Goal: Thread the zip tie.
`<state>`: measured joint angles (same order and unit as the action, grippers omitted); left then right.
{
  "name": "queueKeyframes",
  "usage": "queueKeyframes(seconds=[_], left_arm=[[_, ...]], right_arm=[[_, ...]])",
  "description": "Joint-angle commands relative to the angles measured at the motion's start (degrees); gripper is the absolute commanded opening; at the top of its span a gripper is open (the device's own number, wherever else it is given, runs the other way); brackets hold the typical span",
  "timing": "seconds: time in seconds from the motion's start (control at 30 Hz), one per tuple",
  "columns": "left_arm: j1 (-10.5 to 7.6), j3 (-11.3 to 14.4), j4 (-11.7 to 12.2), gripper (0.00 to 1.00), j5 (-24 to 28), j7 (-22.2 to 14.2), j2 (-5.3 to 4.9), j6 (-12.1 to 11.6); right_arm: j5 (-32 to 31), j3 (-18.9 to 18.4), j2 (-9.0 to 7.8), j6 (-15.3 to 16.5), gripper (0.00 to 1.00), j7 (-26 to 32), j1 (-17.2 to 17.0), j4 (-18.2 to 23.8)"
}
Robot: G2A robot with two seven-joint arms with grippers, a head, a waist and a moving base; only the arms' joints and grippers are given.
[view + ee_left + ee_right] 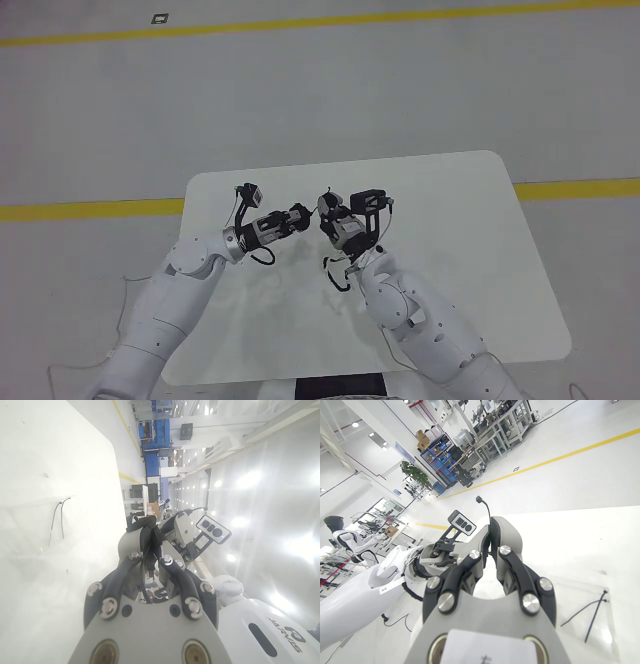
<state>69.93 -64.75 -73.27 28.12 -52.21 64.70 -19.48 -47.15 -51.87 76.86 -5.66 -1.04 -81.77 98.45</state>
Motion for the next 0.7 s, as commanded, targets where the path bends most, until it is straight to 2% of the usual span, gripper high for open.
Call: queueKeyframes(seconds=[0.0,0.67], left_arm=[[0.00,0.00,0.00,0.00,0.00,0.00,0.00,0.00],[0.00,0.00,0.00,0.00,0.00,0.00,0.00,0.00]], right_arm=[[-0.18,-0.04,0.08,-0.16,0.00,0.14,0.00,-0.04],[-2.90,-0.24,0.83,-0.82,0.00,-0.11,-0.87,0.81]])
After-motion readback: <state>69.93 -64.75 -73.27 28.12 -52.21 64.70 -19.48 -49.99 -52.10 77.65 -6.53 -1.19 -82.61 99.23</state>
